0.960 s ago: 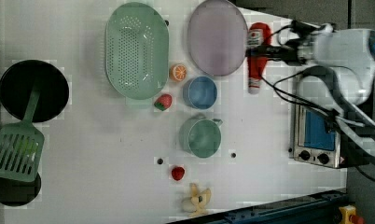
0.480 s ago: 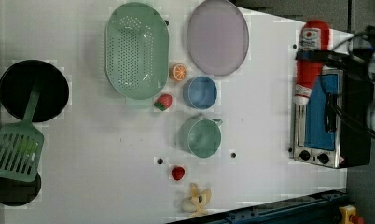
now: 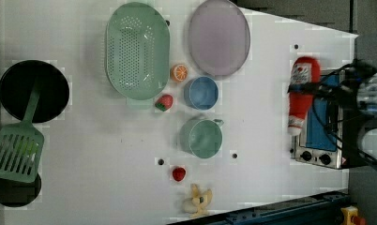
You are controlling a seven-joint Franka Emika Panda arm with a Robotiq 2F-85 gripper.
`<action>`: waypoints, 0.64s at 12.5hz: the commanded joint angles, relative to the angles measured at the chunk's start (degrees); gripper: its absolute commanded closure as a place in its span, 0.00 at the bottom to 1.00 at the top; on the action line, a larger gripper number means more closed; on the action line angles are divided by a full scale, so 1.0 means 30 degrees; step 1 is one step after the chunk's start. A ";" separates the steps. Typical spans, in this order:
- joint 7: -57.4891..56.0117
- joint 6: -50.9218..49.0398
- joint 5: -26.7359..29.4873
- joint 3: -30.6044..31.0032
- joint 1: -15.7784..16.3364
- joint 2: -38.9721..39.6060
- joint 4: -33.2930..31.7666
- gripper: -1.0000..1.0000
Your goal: Pick ketchup from plate and place it on table.
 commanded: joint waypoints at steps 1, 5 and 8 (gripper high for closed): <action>0.1585 0.0157 0.0363 -0.0469 -0.0367 0.1511 -0.1352 0.39; 0.1583 0.2043 0.0366 -0.0571 -0.0390 0.3298 -0.1594 0.39; 0.1588 0.3152 0.0369 -0.0560 -0.0411 0.4398 -0.1843 0.13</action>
